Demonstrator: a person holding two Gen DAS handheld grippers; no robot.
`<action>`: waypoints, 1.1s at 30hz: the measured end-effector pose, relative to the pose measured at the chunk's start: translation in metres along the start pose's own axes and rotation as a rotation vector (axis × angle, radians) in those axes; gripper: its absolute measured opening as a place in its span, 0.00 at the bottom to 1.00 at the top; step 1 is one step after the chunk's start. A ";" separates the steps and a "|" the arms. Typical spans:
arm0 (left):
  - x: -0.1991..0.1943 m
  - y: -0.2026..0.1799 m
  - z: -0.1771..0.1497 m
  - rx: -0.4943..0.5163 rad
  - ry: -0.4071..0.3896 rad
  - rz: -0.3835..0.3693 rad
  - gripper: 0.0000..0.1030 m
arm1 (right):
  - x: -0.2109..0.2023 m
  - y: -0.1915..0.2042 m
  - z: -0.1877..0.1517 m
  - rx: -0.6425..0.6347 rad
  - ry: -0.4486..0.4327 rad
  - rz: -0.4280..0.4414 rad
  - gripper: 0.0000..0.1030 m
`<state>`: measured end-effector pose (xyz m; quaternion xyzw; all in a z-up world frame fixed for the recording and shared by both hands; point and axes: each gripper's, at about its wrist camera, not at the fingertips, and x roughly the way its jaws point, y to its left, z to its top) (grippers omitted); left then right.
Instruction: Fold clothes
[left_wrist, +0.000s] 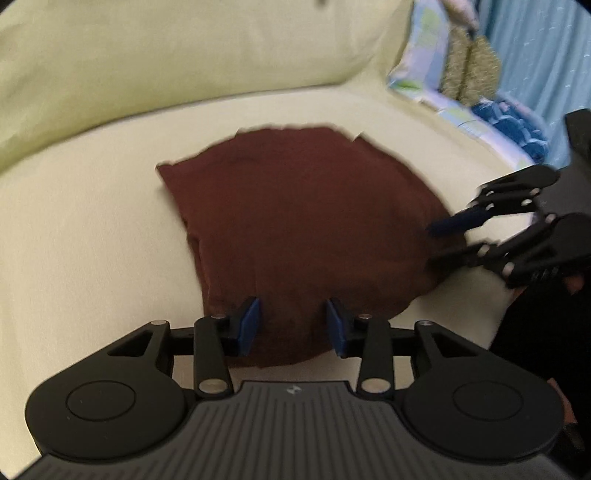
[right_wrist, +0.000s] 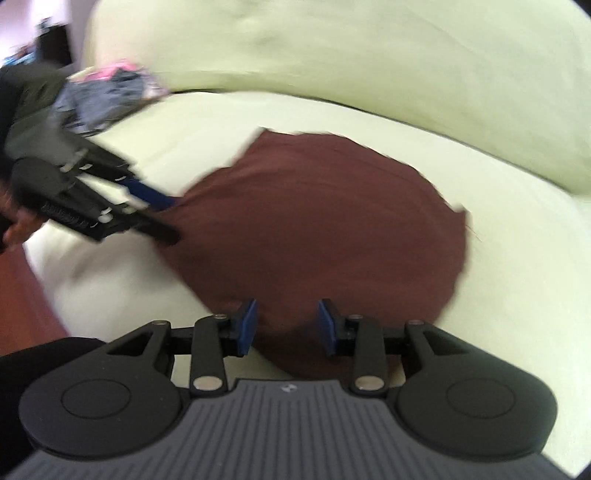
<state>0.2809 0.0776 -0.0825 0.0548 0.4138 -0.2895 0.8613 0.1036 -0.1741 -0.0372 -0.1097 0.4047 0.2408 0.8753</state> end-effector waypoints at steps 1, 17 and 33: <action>-0.001 0.004 0.000 -0.004 -0.001 0.001 0.51 | 0.001 -0.003 -0.005 -0.001 0.007 -0.005 0.30; -0.033 0.027 -0.022 -0.166 -0.001 0.081 0.51 | -0.044 -0.024 -0.043 0.140 0.025 -0.038 0.36; -0.057 -0.074 -0.026 -0.246 0.000 0.210 0.75 | -0.139 -0.016 -0.095 0.530 -0.178 -0.057 0.68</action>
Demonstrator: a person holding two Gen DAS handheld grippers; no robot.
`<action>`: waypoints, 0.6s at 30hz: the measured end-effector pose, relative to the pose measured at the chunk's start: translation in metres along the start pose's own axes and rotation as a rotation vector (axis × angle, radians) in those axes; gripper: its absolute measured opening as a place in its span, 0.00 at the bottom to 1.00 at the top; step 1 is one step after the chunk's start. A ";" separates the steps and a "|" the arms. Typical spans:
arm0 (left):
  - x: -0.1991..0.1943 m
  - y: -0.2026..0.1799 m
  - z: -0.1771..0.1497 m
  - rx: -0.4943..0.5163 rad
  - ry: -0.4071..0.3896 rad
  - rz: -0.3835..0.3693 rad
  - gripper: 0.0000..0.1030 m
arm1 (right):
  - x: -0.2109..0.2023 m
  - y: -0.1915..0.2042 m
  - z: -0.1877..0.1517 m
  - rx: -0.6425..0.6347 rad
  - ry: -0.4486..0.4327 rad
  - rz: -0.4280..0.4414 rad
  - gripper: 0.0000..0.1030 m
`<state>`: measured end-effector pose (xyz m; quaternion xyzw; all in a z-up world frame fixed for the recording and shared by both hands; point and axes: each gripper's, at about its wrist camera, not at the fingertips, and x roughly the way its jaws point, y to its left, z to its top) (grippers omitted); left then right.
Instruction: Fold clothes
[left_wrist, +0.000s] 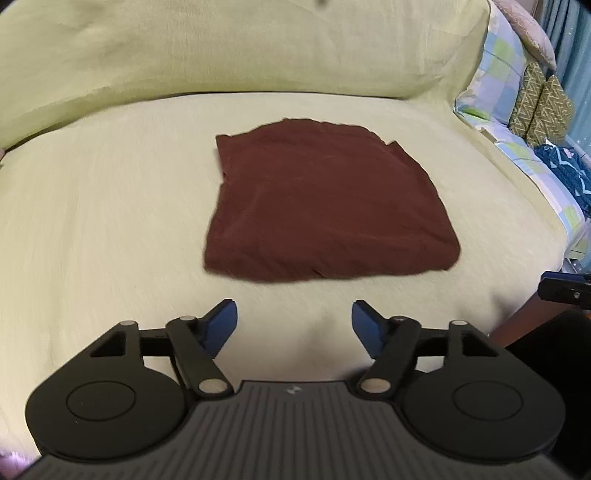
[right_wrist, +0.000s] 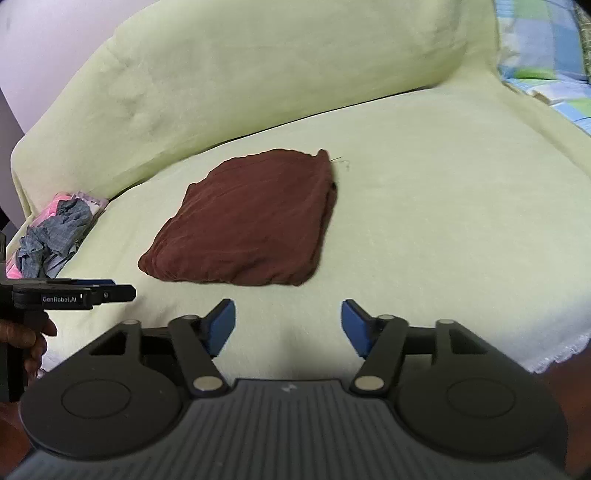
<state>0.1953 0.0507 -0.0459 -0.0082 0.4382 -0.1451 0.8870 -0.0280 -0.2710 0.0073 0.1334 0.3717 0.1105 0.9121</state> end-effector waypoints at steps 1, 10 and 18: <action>-0.001 -0.002 -0.001 -0.004 -0.004 0.004 0.78 | -0.005 0.000 -0.002 -0.002 -0.008 -0.007 0.72; -0.024 -0.019 -0.016 -0.035 -0.059 0.055 0.96 | -0.031 0.017 -0.007 -0.116 -0.063 -0.056 0.98; -0.044 -0.024 -0.021 -0.056 -0.120 0.110 0.99 | -0.051 0.022 -0.002 -0.147 -0.117 -0.059 0.98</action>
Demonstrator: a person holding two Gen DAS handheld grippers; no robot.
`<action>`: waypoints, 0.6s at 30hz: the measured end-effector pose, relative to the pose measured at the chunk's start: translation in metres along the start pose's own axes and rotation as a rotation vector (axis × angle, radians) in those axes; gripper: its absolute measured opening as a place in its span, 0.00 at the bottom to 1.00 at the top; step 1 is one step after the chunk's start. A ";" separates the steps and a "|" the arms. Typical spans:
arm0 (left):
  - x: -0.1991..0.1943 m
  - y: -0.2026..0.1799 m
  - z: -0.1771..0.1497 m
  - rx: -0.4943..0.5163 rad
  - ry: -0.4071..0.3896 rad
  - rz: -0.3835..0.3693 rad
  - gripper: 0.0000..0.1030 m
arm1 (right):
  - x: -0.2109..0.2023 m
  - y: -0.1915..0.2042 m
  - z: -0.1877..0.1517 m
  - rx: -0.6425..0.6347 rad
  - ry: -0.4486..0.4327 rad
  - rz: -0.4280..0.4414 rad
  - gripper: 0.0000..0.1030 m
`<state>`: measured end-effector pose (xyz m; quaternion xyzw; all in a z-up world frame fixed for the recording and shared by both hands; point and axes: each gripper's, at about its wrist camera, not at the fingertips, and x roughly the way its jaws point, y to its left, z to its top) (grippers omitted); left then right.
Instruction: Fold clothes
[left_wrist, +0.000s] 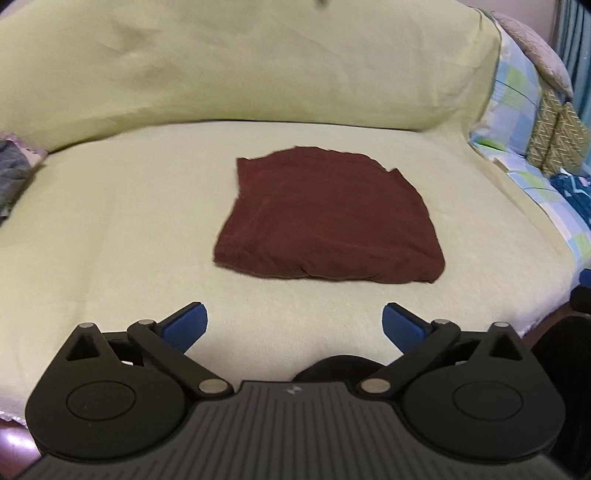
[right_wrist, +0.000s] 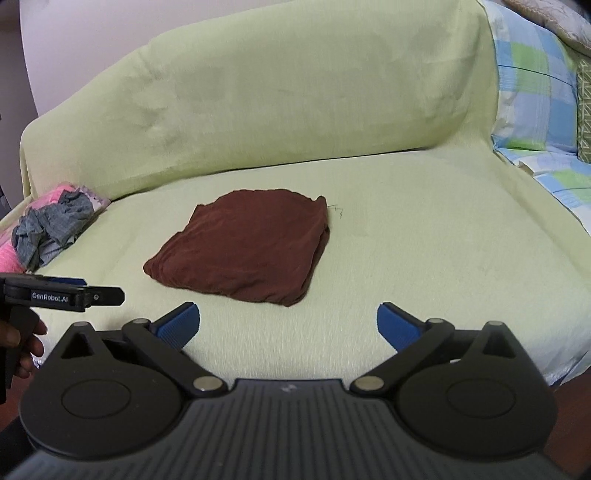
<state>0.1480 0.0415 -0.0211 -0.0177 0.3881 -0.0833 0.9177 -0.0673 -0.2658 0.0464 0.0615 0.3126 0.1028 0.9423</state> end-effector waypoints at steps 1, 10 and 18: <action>-0.002 -0.001 -0.001 0.001 -0.003 0.000 0.99 | 0.000 0.000 0.000 -0.001 -0.001 -0.003 0.98; -0.017 -0.019 -0.006 0.016 -0.026 -0.007 0.99 | 0.001 0.006 -0.014 0.013 0.007 0.000 0.98; -0.027 -0.030 -0.013 0.030 -0.048 0.037 0.99 | 0.005 0.008 -0.020 0.014 0.040 -0.007 0.99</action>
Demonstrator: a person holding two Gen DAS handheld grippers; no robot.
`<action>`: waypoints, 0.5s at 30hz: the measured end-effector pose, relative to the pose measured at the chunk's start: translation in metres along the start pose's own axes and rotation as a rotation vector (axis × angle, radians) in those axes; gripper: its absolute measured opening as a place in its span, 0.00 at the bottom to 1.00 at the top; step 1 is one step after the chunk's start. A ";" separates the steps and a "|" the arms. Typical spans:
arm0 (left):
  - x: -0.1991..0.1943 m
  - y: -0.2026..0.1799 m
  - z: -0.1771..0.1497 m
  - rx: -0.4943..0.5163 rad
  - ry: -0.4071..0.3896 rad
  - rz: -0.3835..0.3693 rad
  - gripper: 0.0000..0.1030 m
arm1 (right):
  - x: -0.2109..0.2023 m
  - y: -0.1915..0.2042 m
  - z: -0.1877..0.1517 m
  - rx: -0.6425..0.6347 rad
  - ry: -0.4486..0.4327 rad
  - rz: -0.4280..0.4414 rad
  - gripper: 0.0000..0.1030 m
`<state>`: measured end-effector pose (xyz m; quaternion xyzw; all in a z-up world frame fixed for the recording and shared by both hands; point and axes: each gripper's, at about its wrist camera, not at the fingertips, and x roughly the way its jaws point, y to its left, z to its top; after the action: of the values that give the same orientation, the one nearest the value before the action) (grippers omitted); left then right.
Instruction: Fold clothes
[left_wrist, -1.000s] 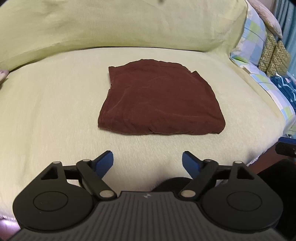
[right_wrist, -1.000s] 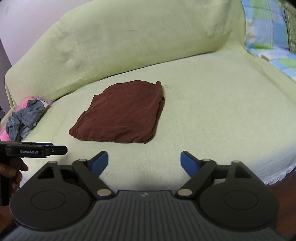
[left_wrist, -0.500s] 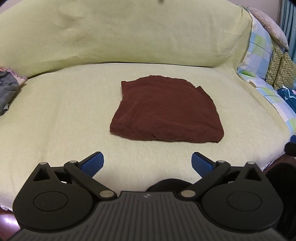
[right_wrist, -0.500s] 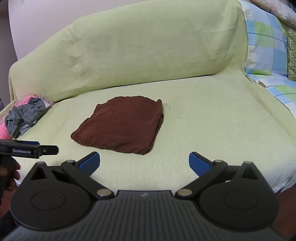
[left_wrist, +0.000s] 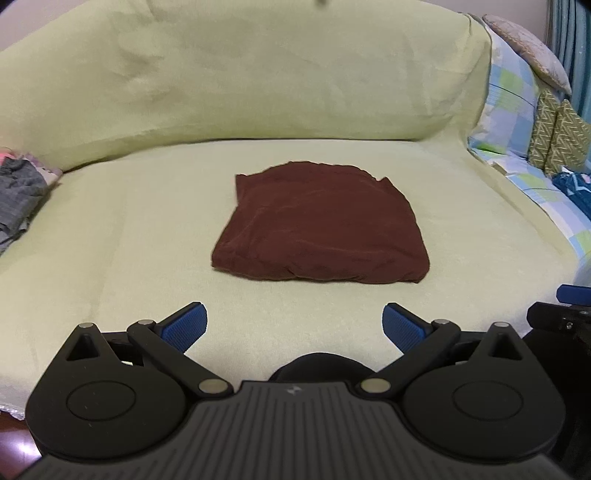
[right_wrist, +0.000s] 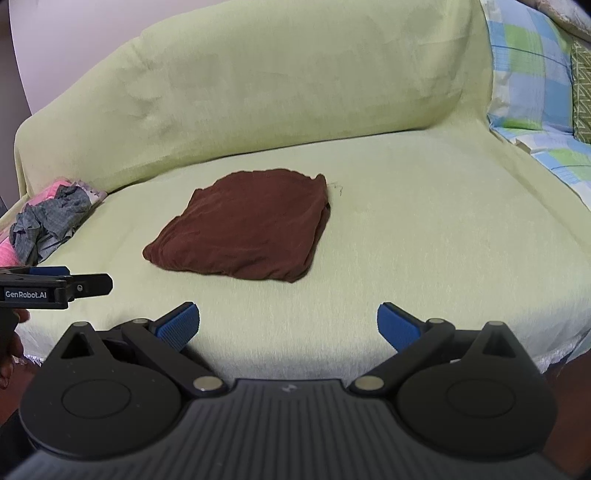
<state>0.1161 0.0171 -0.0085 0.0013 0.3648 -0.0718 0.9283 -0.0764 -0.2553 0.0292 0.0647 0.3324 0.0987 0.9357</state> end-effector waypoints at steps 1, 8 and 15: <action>-0.001 0.000 -0.001 -0.001 0.001 -0.001 0.99 | 0.000 0.001 -0.001 -0.005 -0.002 0.000 0.99; 0.000 0.000 -0.008 0.018 0.022 0.030 0.99 | 0.010 0.007 -0.006 -0.020 0.007 0.015 0.99; -0.003 -0.001 -0.013 0.027 0.016 0.047 0.99 | 0.010 0.010 -0.007 -0.022 -0.014 0.042 0.99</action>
<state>0.1049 0.0175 -0.0157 0.0228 0.3709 -0.0549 0.9268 -0.0751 -0.2427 0.0196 0.0620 0.3231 0.1215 0.9365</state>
